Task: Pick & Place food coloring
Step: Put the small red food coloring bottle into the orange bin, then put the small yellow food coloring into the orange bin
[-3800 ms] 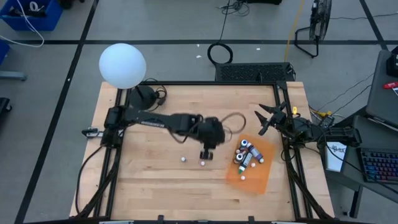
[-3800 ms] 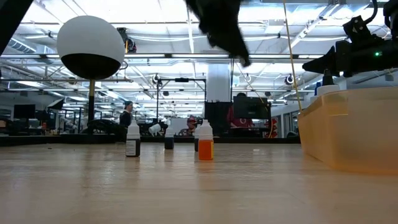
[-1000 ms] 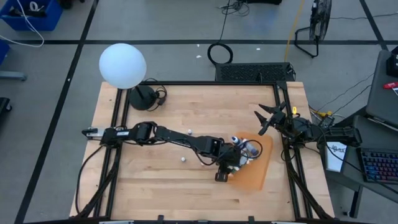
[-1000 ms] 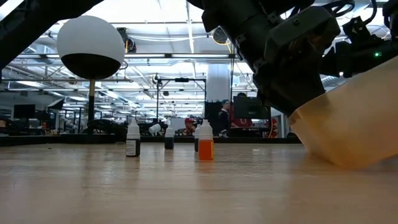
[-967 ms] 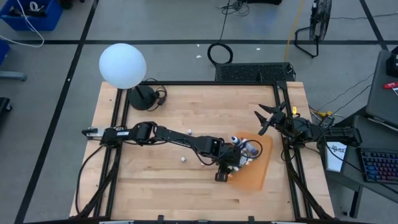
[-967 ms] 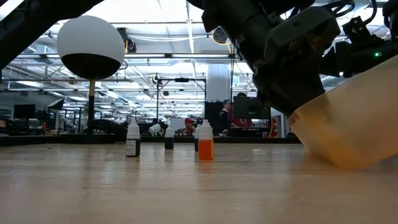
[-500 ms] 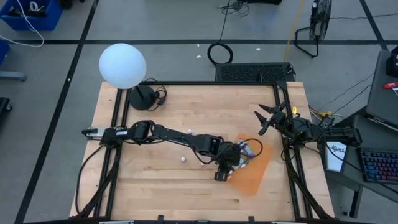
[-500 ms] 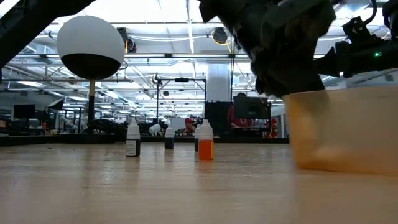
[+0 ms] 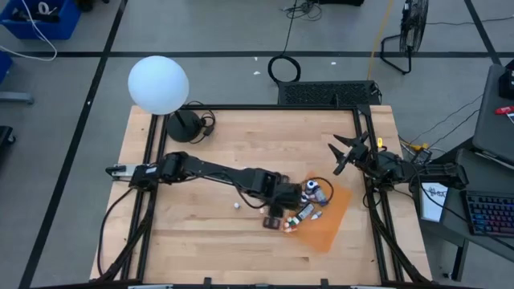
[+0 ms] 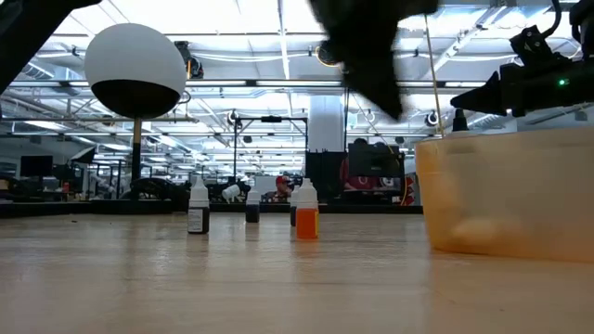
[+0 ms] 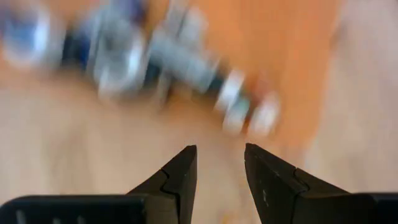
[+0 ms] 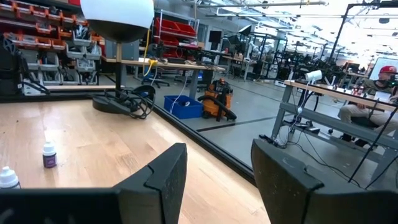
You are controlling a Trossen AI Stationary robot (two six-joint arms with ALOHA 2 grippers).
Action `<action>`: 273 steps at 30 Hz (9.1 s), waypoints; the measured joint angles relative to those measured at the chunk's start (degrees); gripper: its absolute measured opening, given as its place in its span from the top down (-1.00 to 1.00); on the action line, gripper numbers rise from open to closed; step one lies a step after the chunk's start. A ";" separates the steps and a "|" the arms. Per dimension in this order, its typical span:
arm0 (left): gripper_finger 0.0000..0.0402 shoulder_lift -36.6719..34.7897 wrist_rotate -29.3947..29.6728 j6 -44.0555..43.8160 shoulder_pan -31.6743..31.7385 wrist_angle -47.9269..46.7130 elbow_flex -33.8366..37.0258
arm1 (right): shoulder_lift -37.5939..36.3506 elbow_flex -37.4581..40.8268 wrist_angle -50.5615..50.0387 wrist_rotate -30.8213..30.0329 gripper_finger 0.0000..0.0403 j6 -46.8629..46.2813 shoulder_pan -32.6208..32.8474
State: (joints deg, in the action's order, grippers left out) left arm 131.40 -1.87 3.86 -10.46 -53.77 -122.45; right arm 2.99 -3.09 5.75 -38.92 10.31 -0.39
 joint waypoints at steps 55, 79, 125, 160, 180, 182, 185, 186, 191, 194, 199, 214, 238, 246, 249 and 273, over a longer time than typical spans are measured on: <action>-0.45 -29.50 6.06 -30.32 -2.47 12.91 54.63 | 0.21 0.01 -0.01 -0.01 0.17 0.00 0.00; -0.39 -28.99 4.90 -30.82 -3.46 18.61 57.35 | 0.21 0.00 -0.01 -0.01 0.17 -0.01 -0.01; -0.07 -28.97 6.74 -22.01 -5.71 22.01 59.25 | 0.21 0.01 0.00 0.01 0.17 0.00 0.00; 0.55 -28.95 6.91 -23.06 -4.37 22.43 59.25 | 0.21 0.02 0.01 0.01 0.17 0.00 -0.01; 0.71 -28.76 11.47 -16.11 -4.13 13.43 39.93 | 0.19 0.02 0.01 -0.01 0.17 0.01 0.01; 0.71 -27.62 12.91 -13.20 -4.16 12.19 35.30 | 0.19 0.02 0.01 -0.01 0.17 0.01 -0.01; 0.71 -23.17 14.37 -8.71 -4.13 9.76 27.01 | 0.18 0.00 0.01 0.00 0.17 -0.01 -0.01; 0.71 -21.06 14.43 -7.24 -4.13 8.60 23.91 | 0.19 0.00 0.01 0.00 0.17 0.00 0.01; 0.71 -8.13 12.33 -0.31 -4.13 0.69 7.18 | 0.19 0.00 0.01 0.01 0.17 -0.01 0.01; 0.71 -1.38 9.28 2.76 -4.27 -0.82 -1.49 | 0.19 0.00 0.01 0.00 0.17 -0.01 -0.01; 0.71 4.61 7.42 7.48 -4.75 -0.99 -8.49 | 0.19 0.00 0.01 0.01 0.17 -0.01 0.01; 0.71 9.70 5.73 7.87 -1.98 3.99 -8.20 | 0.21 0.01 -0.02 -0.01 0.17 0.00 0.01; 0.29 13.39 0.35 3.81 -0.92 4.88 -8.20 | 0.43 0.00 -0.03 -0.01 0.17 -0.01 -0.01; -0.07 12.90 0.39 3.32 -0.90 5.71 -8.22 | 0.43 0.02 -0.01 -0.01 0.17 -0.01 0.01; -0.13 11.11 0.40 3.32 -0.91 6.15 -8.37 | 0.43 0.02 -0.01 0.01 0.17 0.01 -0.01; -0.11 3.44 0.12 -8.95 -3.57 -15.11 5.47 | 0.84 0.01 -0.01 0.01 0.17 0.00 0.00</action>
State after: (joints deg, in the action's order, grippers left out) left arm 134.85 -1.75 -5.09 -14.03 -68.87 -116.98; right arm 3.84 -3.08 5.74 -38.92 10.31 -0.39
